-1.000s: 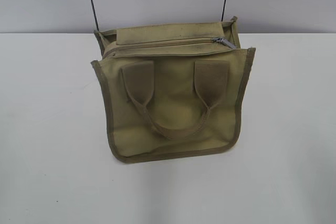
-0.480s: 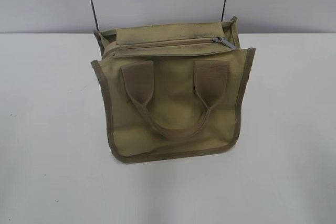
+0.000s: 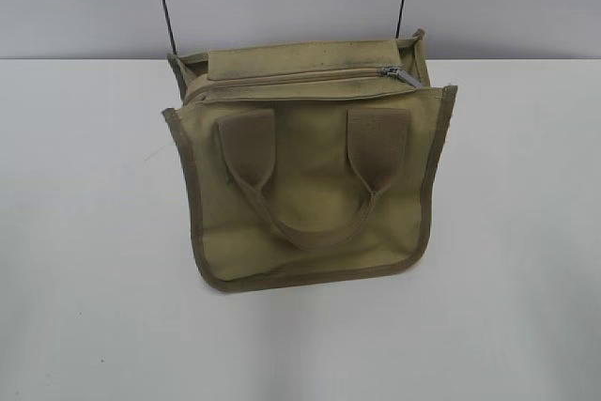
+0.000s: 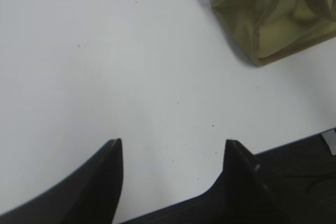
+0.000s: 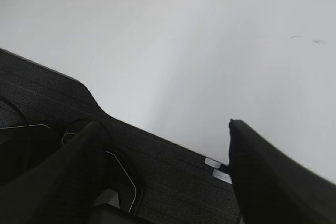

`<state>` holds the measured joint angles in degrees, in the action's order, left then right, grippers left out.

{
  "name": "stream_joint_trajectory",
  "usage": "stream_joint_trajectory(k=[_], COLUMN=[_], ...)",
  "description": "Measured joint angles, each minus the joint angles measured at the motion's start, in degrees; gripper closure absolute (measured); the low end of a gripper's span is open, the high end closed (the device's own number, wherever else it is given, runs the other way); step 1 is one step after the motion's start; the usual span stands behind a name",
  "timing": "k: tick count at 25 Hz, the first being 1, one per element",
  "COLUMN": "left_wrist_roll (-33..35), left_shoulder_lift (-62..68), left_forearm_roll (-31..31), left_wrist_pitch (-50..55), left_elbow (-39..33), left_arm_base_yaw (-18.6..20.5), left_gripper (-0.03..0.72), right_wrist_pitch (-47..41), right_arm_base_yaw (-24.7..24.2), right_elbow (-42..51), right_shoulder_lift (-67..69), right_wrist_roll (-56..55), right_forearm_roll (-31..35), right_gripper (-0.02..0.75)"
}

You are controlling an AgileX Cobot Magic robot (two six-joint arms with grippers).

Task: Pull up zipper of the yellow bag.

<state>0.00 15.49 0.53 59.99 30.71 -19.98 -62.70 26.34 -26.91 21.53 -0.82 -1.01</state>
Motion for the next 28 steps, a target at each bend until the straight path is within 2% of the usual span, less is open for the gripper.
stream_joint_trajectory(k=[5,8,10,14,18,20,25,28], left_wrist_roll=[0.0,0.3,0.3,0.0,0.3,0.3,0.3,0.0], left_shoulder_lift=[0.0,-0.9,-2.6,-6.2,-9.1,-10.8,-15.6,-15.9], left_forearm_roll=[0.0,0.1,0.1,0.1,0.1,0.1,0.1,0.0], left_wrist_pitch=[0.0,0.0,0.0,0.0,0.0,0.0,0.1,0.0], left_elbow=[0.0,0.0,0.0,0.0,0.0,0.0,0.0,0.0], left_arm_base_yaw=[0.0,1.9,4.6,11.0,15.1,16.5,19.6,20.1], left_gripper=[0.232,0.232,0.232,0.233,0.233,0.233,0.233,0.246], right_wrist_pitch=[0.0,0.0,0.0,0.0,0.0,0.0,-0.1,-0.1], right_arm_base_yaw=[-0.1,-2.2,-5.7,-16.0,-25.0,-27.8,-29.3,-29.3], right_elbow=[0.0,0.0,0.0,0.0,0.1,0.1,0.1,0.1], right_shoulder_lift=[0.0,-0.7,-2.2,-7.7,-15.0,-18.3,-21.8,-21.8], right_wrist_roll=[0.0,0.0,0.0,0.1,0.1,0.1,0.1,0.1], right_forearm_roll=[0.2,1.0,1.0,1.3,1.4,1.4,1.5,2.0], right_gripper=[0.195,0.195,0.195,0.195,0.195,0.195,0.195,0.195])
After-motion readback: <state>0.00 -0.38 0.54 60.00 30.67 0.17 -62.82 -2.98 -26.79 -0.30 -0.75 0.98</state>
